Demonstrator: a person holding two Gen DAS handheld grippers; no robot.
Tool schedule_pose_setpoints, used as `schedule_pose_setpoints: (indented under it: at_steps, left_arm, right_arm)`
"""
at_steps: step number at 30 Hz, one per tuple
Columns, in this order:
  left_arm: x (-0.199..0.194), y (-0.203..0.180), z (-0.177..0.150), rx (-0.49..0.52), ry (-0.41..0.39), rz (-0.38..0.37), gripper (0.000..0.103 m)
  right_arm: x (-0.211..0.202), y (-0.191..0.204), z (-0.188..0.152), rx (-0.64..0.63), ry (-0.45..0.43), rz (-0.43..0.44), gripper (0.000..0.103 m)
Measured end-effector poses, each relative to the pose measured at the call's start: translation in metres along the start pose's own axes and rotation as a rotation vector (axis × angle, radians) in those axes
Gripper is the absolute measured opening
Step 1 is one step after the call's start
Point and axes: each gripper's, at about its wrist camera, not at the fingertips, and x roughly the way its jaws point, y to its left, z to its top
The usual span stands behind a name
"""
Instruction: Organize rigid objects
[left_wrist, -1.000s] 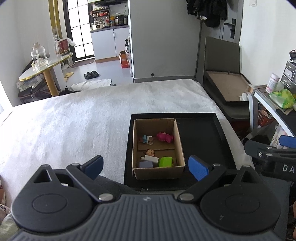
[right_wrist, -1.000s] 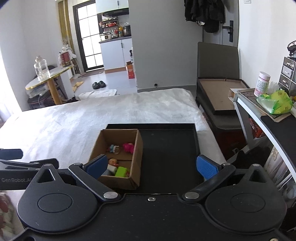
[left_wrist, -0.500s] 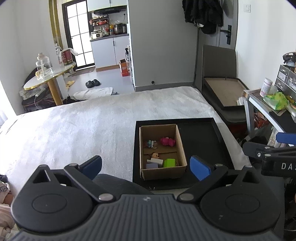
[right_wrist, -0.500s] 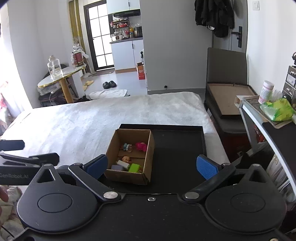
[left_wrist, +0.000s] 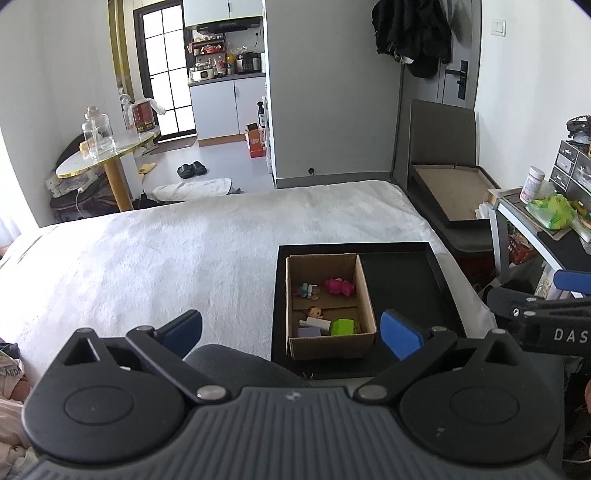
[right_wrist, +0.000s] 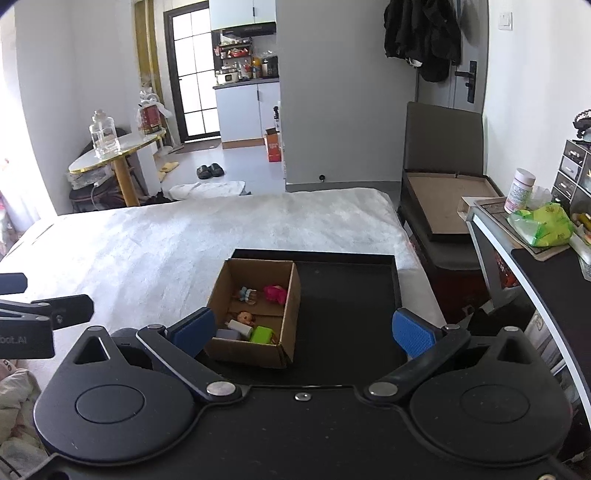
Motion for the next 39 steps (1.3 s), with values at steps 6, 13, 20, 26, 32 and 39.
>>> schedule_pose_setpoints:
  at_steps: [6,13,20,26,32,39]
  left_arm:
    - [0.002,0.000,-0.005,-0.005,0.013,-0.014,0.102]
    - [0.004,0.000,-0.007,-0.002,0.024,-0.026,0.102]
    - [0.006,0.007,-0.008,-0.018,0.031,-0.029,0.102]
    - [0.007,0.007,-0.009,-0.015,0.036,-0.035,0.102]
    - [0.008,0.008,-0.009,-0.019,0.040,-0.034,0.102]
    - [0.008,0.008,-0.009,-0.020,0.041,-0.033,0.102]
  right_arm:
    - [-0.002,0.002,0.000,-0.004,0.009,0.005,0.103]
    - [-0.001,0.005,0.001,-0.014,0.014,0.008,0.103]
    - [0.002,0.009,-0.001,-0.019,0.033,0.023,0.103]
    - [-0.002,0.018,-0.002,-0.050,0.029,0.028,0.103]
    - [-0.002,0.019,-0.001,-0.046,0.036,0.039,0.103]
    - [0.000,0.018,-0.002,-0.046,0.040,0.037,0.103]
